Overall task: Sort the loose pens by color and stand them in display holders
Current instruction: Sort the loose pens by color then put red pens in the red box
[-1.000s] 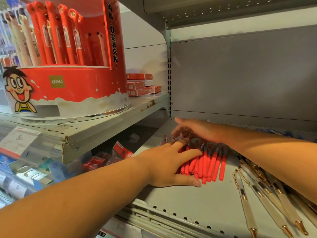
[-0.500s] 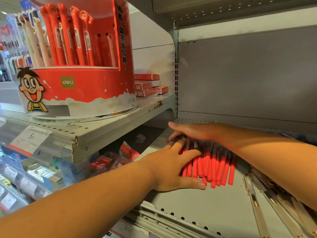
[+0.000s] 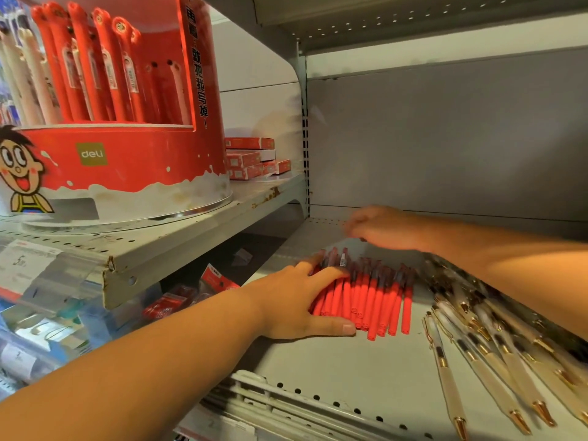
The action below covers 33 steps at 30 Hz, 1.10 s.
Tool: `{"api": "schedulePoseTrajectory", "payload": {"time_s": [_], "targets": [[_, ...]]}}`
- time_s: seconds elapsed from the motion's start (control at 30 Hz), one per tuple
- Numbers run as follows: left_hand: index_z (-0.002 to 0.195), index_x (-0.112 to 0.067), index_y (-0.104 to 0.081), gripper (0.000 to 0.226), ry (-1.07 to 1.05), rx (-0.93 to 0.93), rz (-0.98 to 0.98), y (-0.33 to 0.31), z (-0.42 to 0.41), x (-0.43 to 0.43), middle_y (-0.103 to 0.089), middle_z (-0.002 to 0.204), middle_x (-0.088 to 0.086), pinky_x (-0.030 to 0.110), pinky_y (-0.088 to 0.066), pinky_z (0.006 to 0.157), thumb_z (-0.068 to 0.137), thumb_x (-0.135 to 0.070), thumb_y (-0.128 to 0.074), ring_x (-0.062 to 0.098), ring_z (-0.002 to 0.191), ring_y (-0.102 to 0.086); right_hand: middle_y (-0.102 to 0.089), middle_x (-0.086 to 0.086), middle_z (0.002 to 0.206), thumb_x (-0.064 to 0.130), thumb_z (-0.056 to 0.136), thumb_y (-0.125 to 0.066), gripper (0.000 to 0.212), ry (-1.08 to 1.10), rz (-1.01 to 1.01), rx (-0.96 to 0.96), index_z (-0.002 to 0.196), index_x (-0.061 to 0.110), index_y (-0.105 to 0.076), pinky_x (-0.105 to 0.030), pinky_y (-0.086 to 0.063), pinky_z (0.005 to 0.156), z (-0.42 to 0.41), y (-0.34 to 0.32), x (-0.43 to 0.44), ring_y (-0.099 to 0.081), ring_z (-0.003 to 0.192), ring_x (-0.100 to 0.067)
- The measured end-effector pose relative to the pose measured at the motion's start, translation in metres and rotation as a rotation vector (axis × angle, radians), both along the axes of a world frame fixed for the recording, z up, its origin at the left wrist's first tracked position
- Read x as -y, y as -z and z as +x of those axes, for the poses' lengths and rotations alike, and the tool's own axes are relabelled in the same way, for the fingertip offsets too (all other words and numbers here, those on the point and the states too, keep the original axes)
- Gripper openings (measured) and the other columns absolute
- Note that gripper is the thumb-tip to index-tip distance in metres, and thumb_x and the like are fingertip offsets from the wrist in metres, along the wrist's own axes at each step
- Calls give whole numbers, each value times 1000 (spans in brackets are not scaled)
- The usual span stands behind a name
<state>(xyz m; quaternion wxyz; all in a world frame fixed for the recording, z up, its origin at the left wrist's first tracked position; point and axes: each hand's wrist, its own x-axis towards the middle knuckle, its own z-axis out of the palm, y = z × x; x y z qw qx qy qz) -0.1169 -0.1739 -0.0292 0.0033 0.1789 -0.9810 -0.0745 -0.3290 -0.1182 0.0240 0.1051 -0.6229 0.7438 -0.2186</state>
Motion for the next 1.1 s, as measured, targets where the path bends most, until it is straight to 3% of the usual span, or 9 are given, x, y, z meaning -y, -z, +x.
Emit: {"api": "schedulePoseTrajectory", "payload": {"time_s": [0.07,0.17,0.43,0.6,0.7,0.83,0.9,1.0,1.1], "targets": [[147,-52,-7,89,2,-13,54,0,0,-1,-28,152,-1,46,-41,109,76,-81,-51,27,132,-40,-56,-13,78,19,96,-51,30,100,87,-116,104,-7,-64,-26,-41,54,-3,-5,-21,-53,64,-22],[146,-52,-10,90,0,-42,91,-1,-4,-3,-33,147,-1,44,-41,108,74,-81,-55,25,128,-42,-59,-9,68,22,100,-48,28,195,272,-121,103,-1,-64,-19,-42,41,10,-3,-54,-52,49,-15],[154,-35,-9,112,-41,-20,157,-1,-19,-6,-37,150,3,44,-34,114,67,-84,-60,25,134,-39,-60,6,73,36,101,-44,31,66,337,-252,83,19,-63,-18,-37,52,52,15,-78,-52,61,-7],[150,-27,-26,82,-70,-116,488,-4,-13,-8,-57,136,2,44,-41,109,85,-68,-55,24,121,-55,-63,1,74,41,101,-40,39,62,335,-246,89,15,-68,-20,-39,54,61,26,-80,-52,61,-10],[120,-3,-56,51,-119,-226,584,-8,-13,-7,-68,109,20,50,-45,100,103,-46,-36,34,96,-63,-67,-9,85,44,101,-39,44,86,279,-275,92,11,-66,-25,-39,56,64,32,-75,-52,66,-16],[94,2,-58,49,-174,-270,554,-12,-13,-4,-59,85,28,50,-45,87,107,-33,-26,25,74,-51,-68,-12,93,47,101,-40,46,101,260,-263,97,10,-66,-35,-44,69,67,35,-67,-56,75,-22],[86,-4,-55,40,-191,-294,492,-12,-13,1,-57,75,17,46,-45,78,105,-29,-31,19,66,-49,-69,-4,89,48,100,-42,38,96,234,-201,96,19,-66,-31,-45,67,63,34,-68,-59,74,-17],[110,-5,-60,31,-208,-340,460,-9,-13,7,-65,89,11,46,-48,84,101,-24,-37,24,76,-58,-66,6,88,47,100,-43,28,122,191,-151,99,27,-63,-23,-43,65,53,29,-75,-60,77,-7],[127,-21,-58,32,-219,-392,448,-10,-10,11,-68,109,12,45,-53,90,99,-21,-41,29,96,-66,-65,4,90,45,99,-45,26,163,173,-148,101,26,-62,-25,-46,66,45,25,-84,-61,81,-10]]}}
